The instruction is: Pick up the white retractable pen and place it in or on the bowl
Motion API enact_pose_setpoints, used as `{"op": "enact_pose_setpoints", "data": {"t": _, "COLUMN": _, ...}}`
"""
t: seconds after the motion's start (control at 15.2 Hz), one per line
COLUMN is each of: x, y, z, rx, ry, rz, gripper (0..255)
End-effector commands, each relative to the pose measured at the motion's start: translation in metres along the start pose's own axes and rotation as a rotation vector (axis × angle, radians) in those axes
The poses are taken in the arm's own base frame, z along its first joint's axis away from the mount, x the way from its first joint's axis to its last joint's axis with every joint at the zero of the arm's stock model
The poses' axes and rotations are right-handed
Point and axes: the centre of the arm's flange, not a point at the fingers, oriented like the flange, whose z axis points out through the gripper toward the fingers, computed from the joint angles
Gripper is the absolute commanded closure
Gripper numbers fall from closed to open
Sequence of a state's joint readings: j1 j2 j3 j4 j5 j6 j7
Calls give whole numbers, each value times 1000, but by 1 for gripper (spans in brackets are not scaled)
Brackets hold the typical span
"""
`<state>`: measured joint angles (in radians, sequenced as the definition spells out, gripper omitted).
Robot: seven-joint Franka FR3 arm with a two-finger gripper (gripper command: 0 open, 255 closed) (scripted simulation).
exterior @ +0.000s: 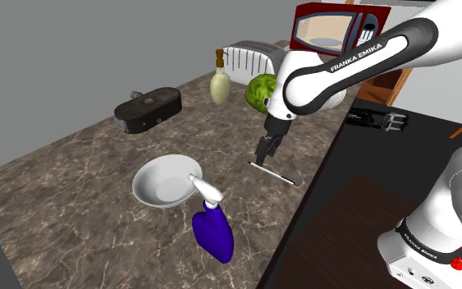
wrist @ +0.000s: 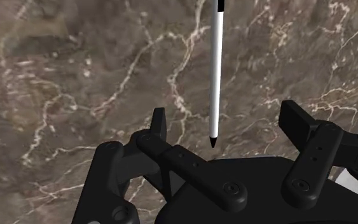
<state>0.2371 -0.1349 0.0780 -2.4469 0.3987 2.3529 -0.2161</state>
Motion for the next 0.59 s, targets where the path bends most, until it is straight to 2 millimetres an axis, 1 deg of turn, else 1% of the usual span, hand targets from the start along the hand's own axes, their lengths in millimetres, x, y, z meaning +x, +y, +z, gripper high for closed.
{"op": "enact_pose_setpoints", "data": {"t": 0.0, "x": -1, "y": 1, "z": 11, "rx": 0, "ry": 1, "rz": 0, "gripper": 0}}
{"op": "enact_pose_setpoints", "data": {"t": 0.13, "x": -1, "y": 1, "z": 20, "rx": 0, "ry": 1, "rz": 0, "gripper": 0}}
{"op": "enact_pose_setpoints", "data": {"t": 0.53, "x": -1, "y": 1, "z": 20, "rx": 0, "ry": 1, "rz": 0, "gripper": 0}}
